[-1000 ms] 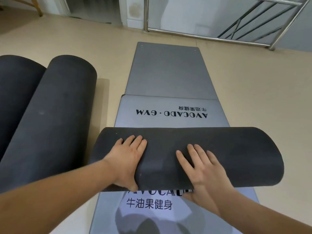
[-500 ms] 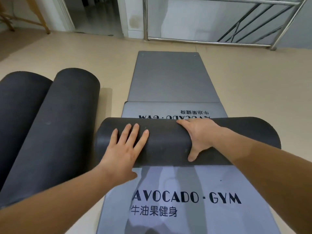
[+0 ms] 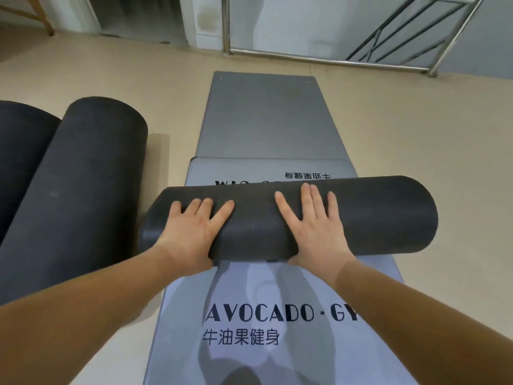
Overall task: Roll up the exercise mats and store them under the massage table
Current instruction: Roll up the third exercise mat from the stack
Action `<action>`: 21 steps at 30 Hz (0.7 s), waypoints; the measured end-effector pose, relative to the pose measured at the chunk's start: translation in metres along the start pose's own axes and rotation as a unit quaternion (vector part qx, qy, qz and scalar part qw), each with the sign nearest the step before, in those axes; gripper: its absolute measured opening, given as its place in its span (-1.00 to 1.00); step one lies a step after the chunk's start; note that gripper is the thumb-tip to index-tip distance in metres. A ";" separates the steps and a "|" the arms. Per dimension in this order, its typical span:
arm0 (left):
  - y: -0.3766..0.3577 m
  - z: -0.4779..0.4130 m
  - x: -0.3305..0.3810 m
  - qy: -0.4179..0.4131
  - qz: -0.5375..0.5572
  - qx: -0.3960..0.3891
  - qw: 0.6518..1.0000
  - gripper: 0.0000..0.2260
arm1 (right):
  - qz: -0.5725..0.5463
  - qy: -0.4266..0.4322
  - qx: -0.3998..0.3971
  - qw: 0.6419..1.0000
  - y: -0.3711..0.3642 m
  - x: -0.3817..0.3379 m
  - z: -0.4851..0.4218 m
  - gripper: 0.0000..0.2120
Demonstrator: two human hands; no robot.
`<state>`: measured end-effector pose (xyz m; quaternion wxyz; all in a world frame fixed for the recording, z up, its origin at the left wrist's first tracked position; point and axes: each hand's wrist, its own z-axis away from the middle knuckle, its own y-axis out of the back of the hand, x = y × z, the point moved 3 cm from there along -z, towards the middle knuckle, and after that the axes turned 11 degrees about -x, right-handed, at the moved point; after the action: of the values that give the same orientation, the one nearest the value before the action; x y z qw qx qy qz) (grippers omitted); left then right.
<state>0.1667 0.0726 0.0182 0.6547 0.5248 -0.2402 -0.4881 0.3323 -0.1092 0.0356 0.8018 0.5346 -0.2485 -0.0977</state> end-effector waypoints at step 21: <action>0.062 0.049 -0.015 -0.028 0.491 -0.359 0.793 -0.28 | -0.644 -0.257 0.026 0.720 -0.013 0.061 0.066 0.48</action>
<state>0.1440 0.0615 0.0951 0.9406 0.0493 -0.2917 -0.1667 0.3526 -0.1933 0.0621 0.4364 0.5402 -0.0430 -0.7182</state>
